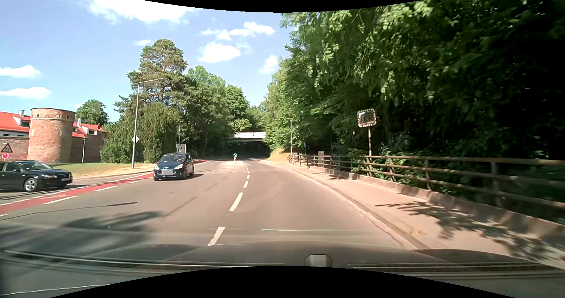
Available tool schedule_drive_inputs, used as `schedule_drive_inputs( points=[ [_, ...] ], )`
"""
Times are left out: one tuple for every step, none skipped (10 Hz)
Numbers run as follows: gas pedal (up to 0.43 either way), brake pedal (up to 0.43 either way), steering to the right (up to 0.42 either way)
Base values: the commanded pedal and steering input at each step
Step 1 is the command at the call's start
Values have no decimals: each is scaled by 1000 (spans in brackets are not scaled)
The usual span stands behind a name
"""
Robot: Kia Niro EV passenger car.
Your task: Follow the waypoints while adhering to traffic rules and regulations
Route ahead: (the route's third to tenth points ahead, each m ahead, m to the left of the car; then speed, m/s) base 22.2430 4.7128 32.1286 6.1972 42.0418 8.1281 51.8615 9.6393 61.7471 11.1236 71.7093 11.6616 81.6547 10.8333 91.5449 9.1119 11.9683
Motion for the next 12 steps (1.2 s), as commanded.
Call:
schedule_drive_inputs(
  points=[
    [169,6,-53],
    [169,6,-53],
    [169,6,-53],
    [169,6,-52],
    [169,6,-46],
    [169,6,-36],
    [169,6,-34],
    [169,6,-35],
    [169,6,-38],
    [169,6,-40],
    [169,6,-37],
    [169,6,-28]
  ],
)
